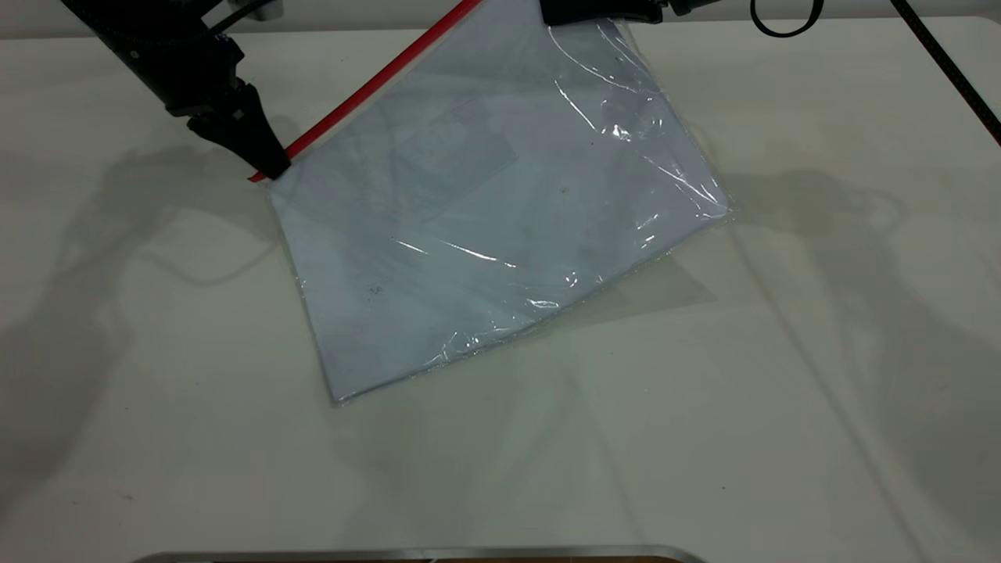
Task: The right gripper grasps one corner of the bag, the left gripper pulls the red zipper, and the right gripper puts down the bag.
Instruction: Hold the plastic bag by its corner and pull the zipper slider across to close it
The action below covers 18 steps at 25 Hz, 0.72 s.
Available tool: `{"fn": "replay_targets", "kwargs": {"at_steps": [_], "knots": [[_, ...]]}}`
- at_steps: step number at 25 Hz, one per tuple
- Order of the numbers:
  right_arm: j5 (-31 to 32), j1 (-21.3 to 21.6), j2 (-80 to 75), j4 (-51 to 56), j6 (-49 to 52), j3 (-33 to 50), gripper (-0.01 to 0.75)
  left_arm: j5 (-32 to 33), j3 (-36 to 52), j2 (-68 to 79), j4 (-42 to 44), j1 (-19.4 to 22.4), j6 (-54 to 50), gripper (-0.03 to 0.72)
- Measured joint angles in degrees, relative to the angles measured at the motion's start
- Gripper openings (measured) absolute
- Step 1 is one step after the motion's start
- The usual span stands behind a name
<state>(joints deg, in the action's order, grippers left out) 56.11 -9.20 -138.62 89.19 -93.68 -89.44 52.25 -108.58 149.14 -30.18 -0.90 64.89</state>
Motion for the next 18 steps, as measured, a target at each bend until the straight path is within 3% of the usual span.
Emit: {"fn": "replay_targets", "kwargs": {"at_steps": [9,15,18], "knots": [[-1.13,0.05,0.0,-0.07,-0.25,0.0,0.034,-0.08,0.0,0.06,-1.96,0.38,-1.61,0.106],[-11.4,0.15,0.07,-5.65,-0.01,0.0,0.06,1.07,0.0,-2.4,-13.57,0.77,-1.83,0.347],[-19.09,0.15,0.07,-8.47,1.28,0.0,0.116,2.47,0.0,-6.1,-18.58,0.77,-1.83,0.46]]}}
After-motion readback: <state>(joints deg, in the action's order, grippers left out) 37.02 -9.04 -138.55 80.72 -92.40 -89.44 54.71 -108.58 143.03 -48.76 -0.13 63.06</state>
